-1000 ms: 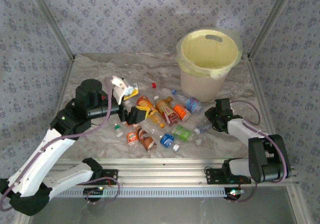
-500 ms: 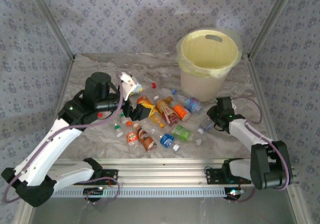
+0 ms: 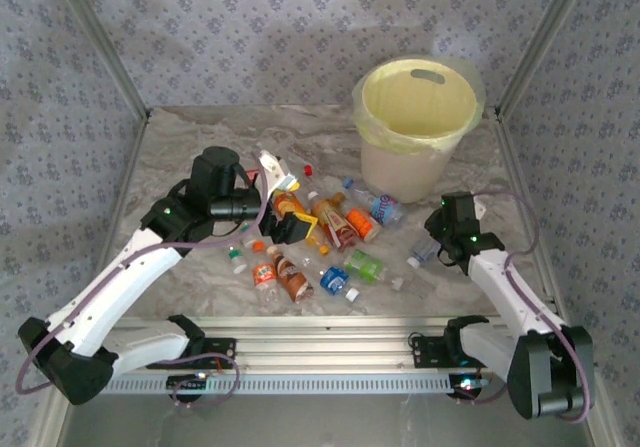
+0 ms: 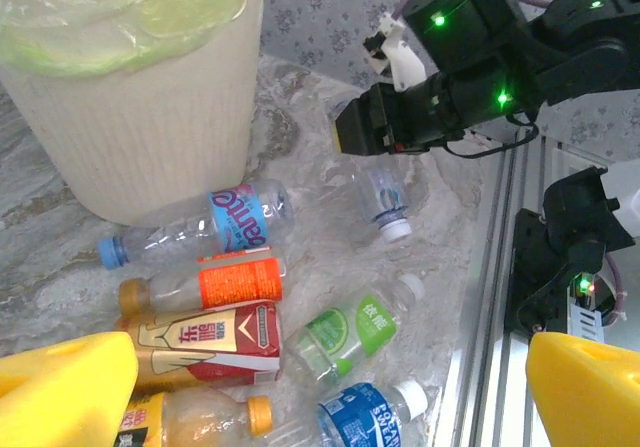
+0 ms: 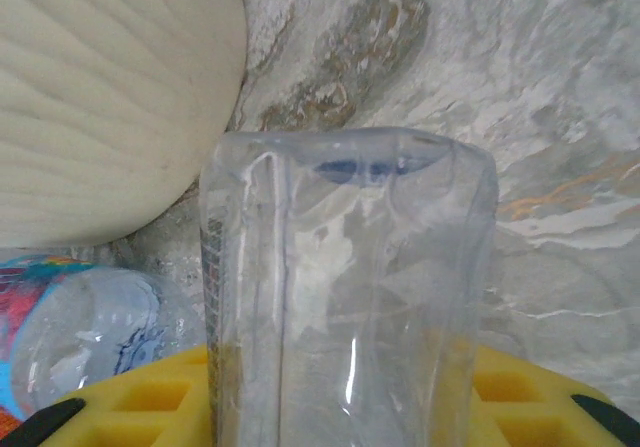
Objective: Put the plastic bottles in the bin
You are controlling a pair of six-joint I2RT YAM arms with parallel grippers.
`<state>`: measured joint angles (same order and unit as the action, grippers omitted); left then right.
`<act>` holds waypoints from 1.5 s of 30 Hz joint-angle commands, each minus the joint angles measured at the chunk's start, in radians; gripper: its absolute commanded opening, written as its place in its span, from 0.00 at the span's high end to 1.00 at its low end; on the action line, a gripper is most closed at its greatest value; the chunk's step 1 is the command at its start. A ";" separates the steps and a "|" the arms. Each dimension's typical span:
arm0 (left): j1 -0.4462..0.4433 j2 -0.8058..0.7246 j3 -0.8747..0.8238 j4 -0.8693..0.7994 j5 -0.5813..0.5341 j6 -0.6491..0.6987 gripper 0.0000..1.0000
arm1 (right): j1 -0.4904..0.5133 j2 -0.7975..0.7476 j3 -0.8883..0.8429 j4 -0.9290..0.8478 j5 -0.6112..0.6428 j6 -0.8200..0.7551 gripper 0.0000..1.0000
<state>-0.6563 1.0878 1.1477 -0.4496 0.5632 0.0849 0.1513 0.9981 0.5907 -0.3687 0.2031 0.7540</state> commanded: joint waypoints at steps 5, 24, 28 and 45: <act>0.003 -0.029 -0.100 0.182 0.043 -0.101 0.00 | -0.001 -0.153 0.157 -0.223 0.158 -0.116 0.58; 0.005 -0.184 -0.245 0.360 -0.156 -0.156 0.00 | 0.091 -0.046 0.694 -0.148 0.278 -0.495 0.60; 0.009 -0.201 -0.261 0.377 -0.180 -0.160 0.00 | 0.151 0.052 0.809 -0.099 0.272 -0.574 0.60; 0.014 -0.189 -0.258 0.354 -0.184 -0.131 0.00 | 0.194 0.470 1.250 -0.084 0.109 -0.735 0.60</act>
<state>-0.6479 0.9020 0.8925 -0.1135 0.3912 -0.0616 0.3546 1.4292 1.7718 -0.4446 0.3458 0.0574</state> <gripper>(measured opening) 0.995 0.418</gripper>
